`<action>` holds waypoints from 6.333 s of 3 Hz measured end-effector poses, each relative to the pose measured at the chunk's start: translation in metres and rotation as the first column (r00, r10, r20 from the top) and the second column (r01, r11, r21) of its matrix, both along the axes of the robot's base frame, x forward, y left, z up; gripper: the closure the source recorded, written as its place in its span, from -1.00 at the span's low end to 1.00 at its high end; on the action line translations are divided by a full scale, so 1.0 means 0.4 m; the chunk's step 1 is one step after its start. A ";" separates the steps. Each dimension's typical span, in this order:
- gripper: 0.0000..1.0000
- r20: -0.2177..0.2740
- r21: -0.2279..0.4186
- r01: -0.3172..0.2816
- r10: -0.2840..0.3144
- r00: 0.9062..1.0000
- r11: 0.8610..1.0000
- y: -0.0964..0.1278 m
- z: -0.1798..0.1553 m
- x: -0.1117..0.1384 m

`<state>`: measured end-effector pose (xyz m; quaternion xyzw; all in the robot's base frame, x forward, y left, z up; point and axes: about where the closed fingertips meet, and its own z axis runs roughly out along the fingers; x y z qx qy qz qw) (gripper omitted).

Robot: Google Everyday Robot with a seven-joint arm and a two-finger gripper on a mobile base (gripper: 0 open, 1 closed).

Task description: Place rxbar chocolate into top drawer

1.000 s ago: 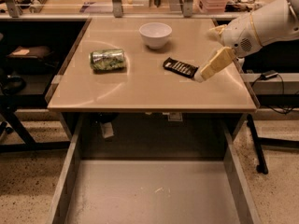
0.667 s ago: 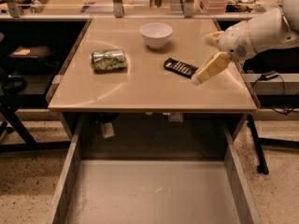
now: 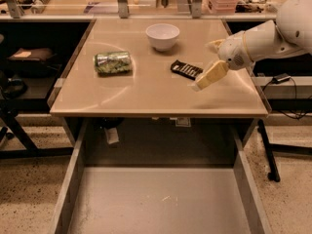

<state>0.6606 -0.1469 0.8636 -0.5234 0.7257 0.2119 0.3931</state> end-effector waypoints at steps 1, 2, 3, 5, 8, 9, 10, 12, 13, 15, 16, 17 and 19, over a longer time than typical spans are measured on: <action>-1.00 0.017 -0.046 0.033 -0.033 0.999 0.998 -0.017 -0.028 0.036; -1.00 0.013 -0.079 0.055 -0.054 0.998 0.995 -0.033 -0.065 0.078; -1.00 -0.013 -0.074 0.054 -0.055 0.998 0.996 -0.033 -0.101 0.108; -0.64 -0.042 -0.041 0.045 -0.047 0.998 0.998 -0.022 -0.119 0.128; 0.74 -0.042 -0.041 0.045 -0.046 0.998 0.998 -0.022 -0.119 0.128; 1.00 -0.042 -0.041 0.045 -0.046 0.998 0.998 -0.022 -0.119 0.128; 1.00 -0.044 -0.041 0.041 -0.043 0.998 0.998 -0.018 -0.120 0.125; 1.00 0.029 -0.035 -0.047 0.048 0.998 0.998 0.017 -0.031 -0.011; 1.00 0.101 -0.037 -0.111 0.115 0.988 0.993 0.013 0.045 -0.126; 1.00 0.121 -0.143 -0.145 0.163 0.979 0.979 -0.055 -0.029 -0.389; 1.00 0.103 -0.165 -0.146 0.164 0.981 0.975 -0.057 -0.113 -0.514; 1.00 0.051 -0.156 -0.145 0.155 0.987 0.977 -0.023 -0.247 -0.604; 1.00 0.038 -0.172 -0.097 0.105 0.994 0.980 0.011 -0.383 -0.605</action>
Offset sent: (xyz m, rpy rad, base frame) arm 0.0506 -0.0270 -0.0393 -0.1196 -0.0109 -0.0885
